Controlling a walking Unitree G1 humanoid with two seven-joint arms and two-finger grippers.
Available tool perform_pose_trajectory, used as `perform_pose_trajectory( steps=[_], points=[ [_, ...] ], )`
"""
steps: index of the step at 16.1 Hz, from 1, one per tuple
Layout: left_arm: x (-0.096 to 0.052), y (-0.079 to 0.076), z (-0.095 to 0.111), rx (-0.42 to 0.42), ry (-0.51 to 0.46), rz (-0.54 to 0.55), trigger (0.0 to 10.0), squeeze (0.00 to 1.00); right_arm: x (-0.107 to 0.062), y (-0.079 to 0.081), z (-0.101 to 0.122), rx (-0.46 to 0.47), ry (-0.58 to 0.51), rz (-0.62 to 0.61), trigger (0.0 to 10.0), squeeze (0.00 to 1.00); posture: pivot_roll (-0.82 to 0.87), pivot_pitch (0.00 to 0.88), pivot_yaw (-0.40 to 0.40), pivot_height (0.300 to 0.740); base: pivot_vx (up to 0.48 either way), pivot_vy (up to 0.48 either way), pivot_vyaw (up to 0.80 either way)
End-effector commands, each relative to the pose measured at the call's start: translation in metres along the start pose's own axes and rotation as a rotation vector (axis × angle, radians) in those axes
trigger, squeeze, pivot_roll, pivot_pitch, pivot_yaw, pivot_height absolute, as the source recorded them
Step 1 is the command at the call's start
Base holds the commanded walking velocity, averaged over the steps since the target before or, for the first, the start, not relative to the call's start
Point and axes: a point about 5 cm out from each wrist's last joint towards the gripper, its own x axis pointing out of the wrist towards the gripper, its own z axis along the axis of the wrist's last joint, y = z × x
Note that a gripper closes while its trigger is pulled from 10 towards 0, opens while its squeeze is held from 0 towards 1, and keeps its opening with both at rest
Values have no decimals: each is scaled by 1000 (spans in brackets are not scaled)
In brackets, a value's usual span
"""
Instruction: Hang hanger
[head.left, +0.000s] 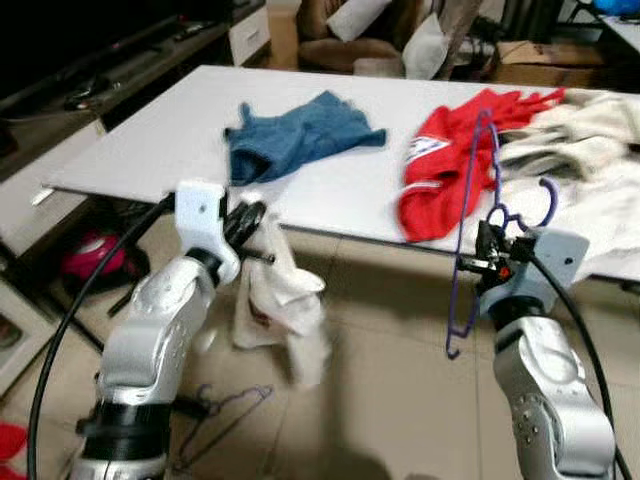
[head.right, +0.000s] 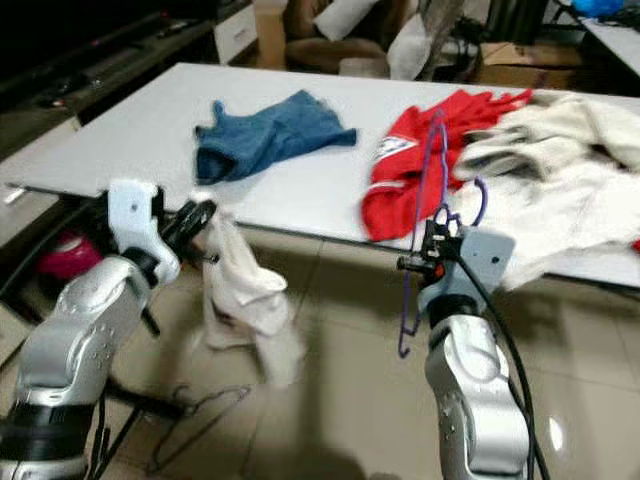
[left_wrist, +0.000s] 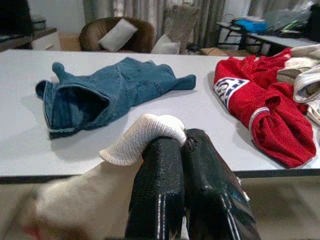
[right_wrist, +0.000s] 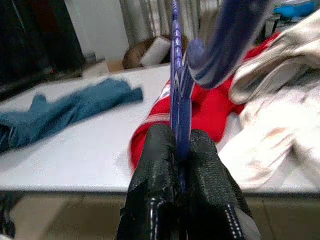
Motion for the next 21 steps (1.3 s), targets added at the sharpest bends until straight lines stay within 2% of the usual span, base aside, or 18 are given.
perform_pose_trajectory(
  steps=[1, 4, 6, 8, 10, 12, 14, 15, 17, 21],
  points=[
    [-1, 6, 5, 17, -14, 18, 10000, 0, 2, 7, 3, 29, -3, 35, 10000, 0, -115, 1, 60, 740, 0, 360, 0],
    [0, 12, 10, 30, -26, 24, 10000, 0, 1, 19, 1, 83, 6, 112, 10000, 0, -110, 0, 55, 740, 0, 364, 0],
    [1, 13, 10, 33, -27, 25, 10000, 0, 1, 24, -2, 71, 39, 156, 10000, 0, -110, 0, 55, 740, 0, 368, 0],
    [1, 12, 9, 34, -27, 25, 10000, 0, 2, 25, -3, 62, 46, 170, 10000, 0, -111, 0, 54, 740, 0, 368, 0],
    [1, 12, 8, 29, -28, 25, 10000, 0, 3, 21, -2, 69, 46, 147, 10000, 0, -115, 0, 55, 740, 0, 377, -800],
    [1, 11, 7, -21, -35, 55, 10000, 0, 3, 17, 0, 35, 32, 141, 10000, 0, -118, 0, 53, 740, 0, 0, -800],
    [1, 12, 7, -28, -56, 72, 10000, 0, 4, 15, -1, 32, 47, 156, 10000, 0, -118, 0, 39, 740, 0, 0, 0],
    [1, 12, 11, -24, -92, 62, 10000, 0, 4, 19, -3, 34, 70, 201, 10000, 0, -118, 0, 39, 740, 0, 0, 0],
    [4, 18, 17, -14, -109, 78, 10000, 0, 6, 23, -6, -24, 101, 288, 10000, 0, -114, 0, 22, 740, 133, 0, 0],
    [8, 23, 25, 11, -119, 83, 10000, 0, 13, 25, -1, -27, 80, 313, 10000, 0, -107, 0, 14, 740, 319, 0, 0]
  ],
)
